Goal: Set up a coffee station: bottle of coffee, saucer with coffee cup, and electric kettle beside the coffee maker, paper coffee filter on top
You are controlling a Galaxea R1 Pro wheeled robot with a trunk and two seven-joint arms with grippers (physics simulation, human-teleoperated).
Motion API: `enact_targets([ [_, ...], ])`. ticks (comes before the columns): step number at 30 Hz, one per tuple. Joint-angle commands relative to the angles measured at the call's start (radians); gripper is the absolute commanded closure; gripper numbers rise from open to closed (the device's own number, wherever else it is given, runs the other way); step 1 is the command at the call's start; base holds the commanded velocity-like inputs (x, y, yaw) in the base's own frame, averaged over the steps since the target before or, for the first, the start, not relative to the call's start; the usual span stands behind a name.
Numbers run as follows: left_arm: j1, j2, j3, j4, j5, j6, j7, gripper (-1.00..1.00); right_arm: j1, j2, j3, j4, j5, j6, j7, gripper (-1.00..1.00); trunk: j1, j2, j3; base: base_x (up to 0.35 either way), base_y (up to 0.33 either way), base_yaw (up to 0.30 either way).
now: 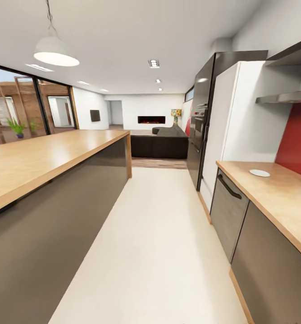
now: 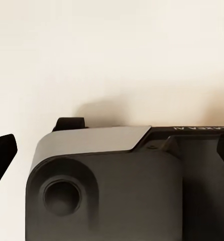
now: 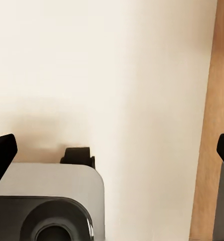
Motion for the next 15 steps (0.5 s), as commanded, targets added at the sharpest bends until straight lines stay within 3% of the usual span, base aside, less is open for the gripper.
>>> enact_targets([
  [1,0.001,0.000,0.001,-0.002,0.000,-0.001,0.000,-1.00,-0.001,0.000,0.000,0.001,0.001,-0.003,0.000,-1.00,0.000,0.000,0.000,0.000,0.000,-0.242],
  [15,0.001,0.000,0.001,-0.002,0.000,-0.001,0.000,-1.00,-0.001,0.000,0.000,0.001,0.001,-0.003,0.000,-1.00,0.000,0.000,0.006,0.000,0.000,-0.242],
])
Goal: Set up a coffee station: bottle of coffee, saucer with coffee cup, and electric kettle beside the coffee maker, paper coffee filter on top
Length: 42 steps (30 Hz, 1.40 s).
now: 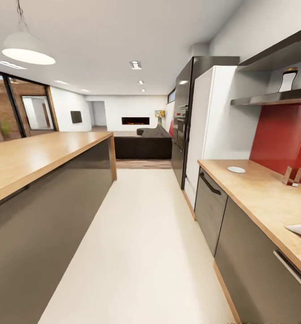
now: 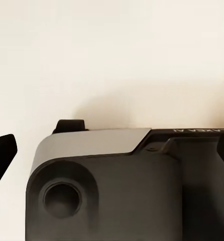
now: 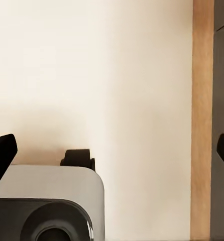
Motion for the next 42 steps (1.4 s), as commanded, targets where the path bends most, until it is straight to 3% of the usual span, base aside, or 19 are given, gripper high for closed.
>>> enact_targets([
  [1,0.001,0.000,0.001,-0.002,0.000,-0.001,0.000,-1.00,-0.001,0.000,0.000,0.001,0.000,-0.003,0.000,-1.00,0.000,0.000,0.000,0.000,0.000,-0.242],
  [27,0.000,0.000,0.001,-0.002,0.000,-0.001,0.000,-1.00,-0.001,0.000,0.000,0.001,0.001,-0.003,-0.001,-1.00,0.000,0.000,0.012,0.000,0.000,-0.238],
  [42,0.001,0.000,0.001,-0.002,0.000,-0.001,0.000,-1.00,-0.001,0.000,0.000,0.000,0.001,-0.003,-0.001,-1.00,0.000,0.000,0.012,0.000,0.000,-0.027],
])
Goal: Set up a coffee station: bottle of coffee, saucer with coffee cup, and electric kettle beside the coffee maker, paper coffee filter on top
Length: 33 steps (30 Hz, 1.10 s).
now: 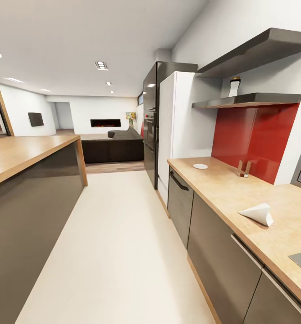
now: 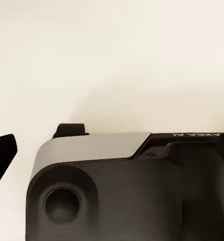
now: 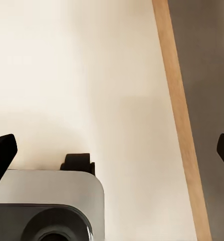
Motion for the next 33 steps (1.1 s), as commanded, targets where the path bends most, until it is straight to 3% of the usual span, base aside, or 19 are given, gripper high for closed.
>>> enact_targets([
  [1,0.000,0.000,0.001,-0.001,0.000,-0.001,0.000,-1.00,-0.001,0.000,0.000,0.001,0.000,-0.003,0.000,-1.00,0.000,0.000,-0.001,0.000,0.000,-0.001],
  [14,0.000,0.000,0.001,-0.001,0.000,-0.001,0.000,-1.00,-0.001,0.000,0.003,-0.004,0.001,-0.003,0.003,-1.00,0.000,0.000,-0.001,0.000,0.000,0.000],
  [24,0.000,0.000,0.001,-0.001,0.000,-0.001,0.000,-1.00,-0.001,0.045,0.010,-0.157,-0.001,-0.002,0.007,-1.00,0.000,0.000,-0.001,0.000,0.000,0.000],
  [25,0.000,0.000,0.001,-0.001,0.000,-0.001,0.001,-1.00,-0.002,0.052,0.022,-0.440,-0.002,0.002,0.008,-1.00,0.000,0.000,-0.001,0.000,0.000,0.000],
  [27,0.000,0.000,0.001,-0.001,0.000,-0.001,0.001,-1.00,-0.002,0.052,0.025,-0.623,-0.003,0.020,0.019,-1.00,0.000,0.000,-0.001,0.000,0.000,0.000],
  [28,0.000,0.000,0.001,-0.001,0.000,-0.001,0.001,-1.00,-0.001,0.052,0.030,-0.667,-0.003,0.033,0.023,-1.00,0.000,0.000,-0.001,0.000,0.000,0.000],
  [29,0.000,0.000,0.001,-0.001,0.000,-0.001,0.001,-1.00,-0.002,0.052,0.050,-0.756,-0.003,0.078,0.029,-1.00,0.000,0.000,-0.001,0.000,0.000,0.000],
  [32,0.000,0.000,0.001,-0.001,0.000,-0.001,0.001,-1.00,-0.002,0.049,0.100,-0.902,-0.003,0.197,0.034,-1.00,0.000,0.000,-0.001,0.000,0.000,0.000],
  [33,0.000,0.000,0.001,-0.001,0.000,-0.001,0.001,-1.00,-0.002,0.048,0.127,-1.002,-0.002,0.279,0.035,-1.00,0.000,0.000,-0.001,0.000,0.000,0.000],
])
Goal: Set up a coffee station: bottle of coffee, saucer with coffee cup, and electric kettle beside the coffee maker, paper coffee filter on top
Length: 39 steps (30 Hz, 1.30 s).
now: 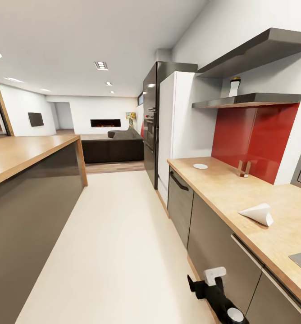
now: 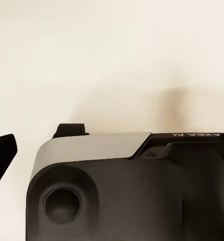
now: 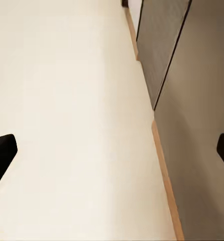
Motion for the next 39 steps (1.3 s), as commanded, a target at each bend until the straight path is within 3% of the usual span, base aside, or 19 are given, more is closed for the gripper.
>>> enact_targets([
  [1,0.000,0.000,0.001,-0.002,0.000,-0.001,0.000,-1.00,0.000,-0.001,0.011,-0.057,0.001,0.042,0.002,-1.00,0.000,-0.001,-0.001,0.000,0.000,0.000],
  [4,0.000,0.000,0.001,-0.002,0.000,-0.001,0.000,-1.00,-0.001,-0.001,0.034,-0.227,0.001,0.124,0.003,-1.00,0.000,-0.001,-0.001,0.000,0.000,0.000],
  [10,0.000,0.000,0.001,-0.002,0.000,-0.001,0.000,-1.00,-0.024,0.000,0.046,-0.392,0.001,0.169,0.001,-1.00,0.000,-0.001,-0.001,0.000,0.000,0.000],
  [14,0.000,0.000,0.001,-0.002,0.000,-0.001,0.000,-1.00,-0.080,-0.006,0.046,-0.421,0.001,0.179,0.000,-1.00,0.000,-0.001,-0.001,0.000,0.000,0.000],
  [20,0.000,0.000,0.001,-0.002,0.000,-0.001,0.000,-1.00,-0.218,-0.027,0.042,-0.438,0.001,0.200,-0.003,-1.00,0.000,-0.001,-0.001,0.000,0.000,0.000],
  [21,0.000,0.000,0.001,-0.002,0.000,-0.001,0.000,-1.00,-0.287,-0.040,0.009,-0.440,0.001,0.255,-0.005,-1.00,0.000,-0.001,-0.001,0.000,0.000,0.000],
  [25,0.000,0.000,0.001,-0.002,0.000,-0.001,0.000,-1.00,-0.361,-0.053,-0.079,-0.441,0.002,0.307,-0.008,-1.00,0.000,-0.001,-0.001,0.000,0.000,0.000],
  [27,0.000,0.000,0.002,-0.002,0.000,-0.001,0.000,-1.00,-0.407,-0.087,-0.125,-0.442,0.003,0.331,-0.008,-1.00,0.000,-0.001,-0.001,0.000,0.000,0.000],
  [31,0.000,0.000,0.002,-0.002,0.000,-0.002,0.000,-1.00,-0.430,-0.129,-0.143,-0.442,0.003,0.346,-0.010,-1.00,0.000,-0.001,-0.001,0.000,0.000,0.000],
  [32,0.000,0.000,0.002,-0.002,-0.001,-0.002,0.000,-1.00,-0.436,-0.147,-0.213,-0.442,0.003,0.354,-0.018,-1.00,0.000,-0.001,-0.001,0.000,0.000,0.000],
  [34,0.000,0.000,0.002,-0.002,-0.001,-0.003,0.000,-1.00,-0.437,-0.155,-0.253,-0.442,0.006,0.355,-0.020,-1.00,0.000,-0.001,-0.001,0.000,0.000,0.000],
  [39,0.000,0.000,0.003,-0.002,-0.001,-0.003,0.000,-1.00,-0.435,-0.164,-0.302,-0.442,0.045,0.358,-0.022,-1.00,0.000,-0.001,-0.001,0.000,0.000,0.000],
])
